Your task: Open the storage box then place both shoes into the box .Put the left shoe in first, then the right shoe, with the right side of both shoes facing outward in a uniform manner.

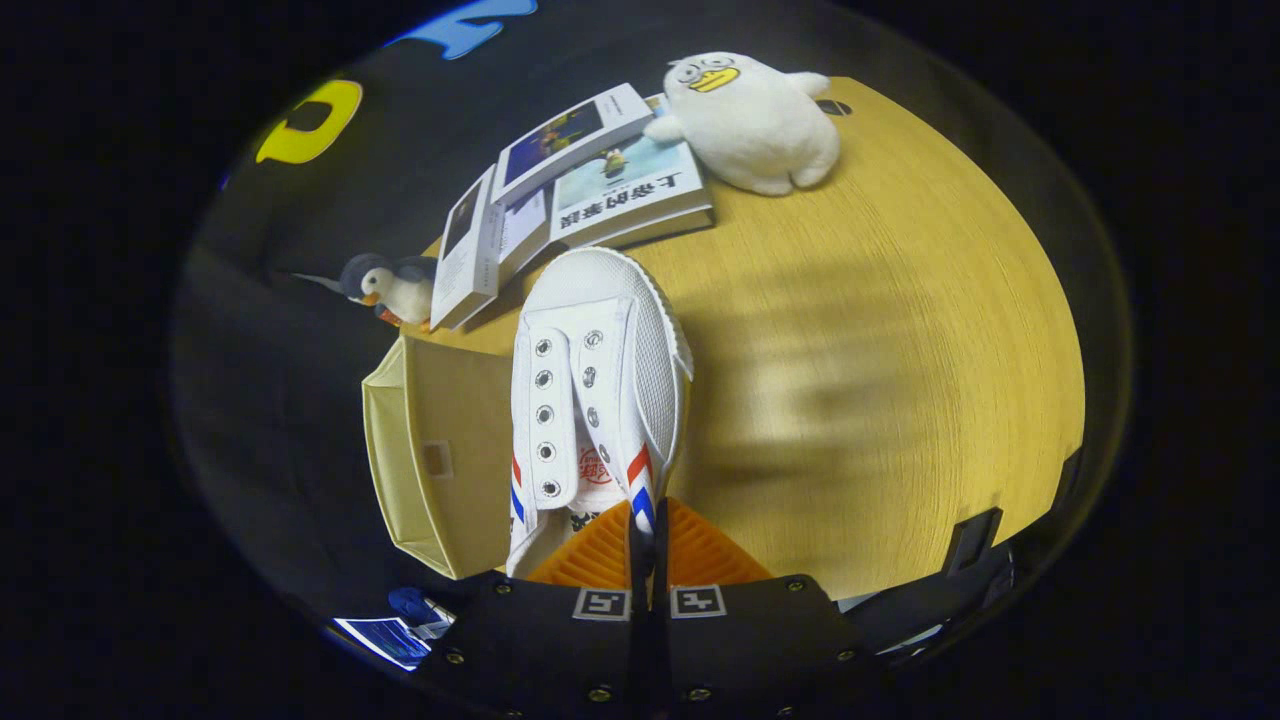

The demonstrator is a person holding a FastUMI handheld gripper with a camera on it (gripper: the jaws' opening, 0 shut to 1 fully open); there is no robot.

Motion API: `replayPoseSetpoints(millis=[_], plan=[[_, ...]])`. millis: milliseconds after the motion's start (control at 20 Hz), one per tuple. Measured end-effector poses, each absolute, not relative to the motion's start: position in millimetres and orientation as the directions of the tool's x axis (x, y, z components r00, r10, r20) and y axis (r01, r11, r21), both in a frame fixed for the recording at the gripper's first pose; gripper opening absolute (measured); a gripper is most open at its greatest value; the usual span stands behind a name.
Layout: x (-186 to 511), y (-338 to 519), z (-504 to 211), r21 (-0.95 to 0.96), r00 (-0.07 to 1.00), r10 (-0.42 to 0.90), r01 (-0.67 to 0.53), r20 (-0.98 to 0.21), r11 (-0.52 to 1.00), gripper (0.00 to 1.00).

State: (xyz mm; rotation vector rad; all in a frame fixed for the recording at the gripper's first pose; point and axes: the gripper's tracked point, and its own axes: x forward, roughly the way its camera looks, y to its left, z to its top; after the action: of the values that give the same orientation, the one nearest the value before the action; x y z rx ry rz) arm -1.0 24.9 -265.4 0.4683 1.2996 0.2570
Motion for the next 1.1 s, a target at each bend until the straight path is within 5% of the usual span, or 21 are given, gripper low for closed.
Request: replayPoseSetpoints(millis=[750,1100], plan=[[2,196,-192,0.46,0.152,0.523,-0.316,-0.839,0.83,0.0],[-1,243,-208,0.404,0.089,0.476,-0.411,-0.875,0.818,0.0]])
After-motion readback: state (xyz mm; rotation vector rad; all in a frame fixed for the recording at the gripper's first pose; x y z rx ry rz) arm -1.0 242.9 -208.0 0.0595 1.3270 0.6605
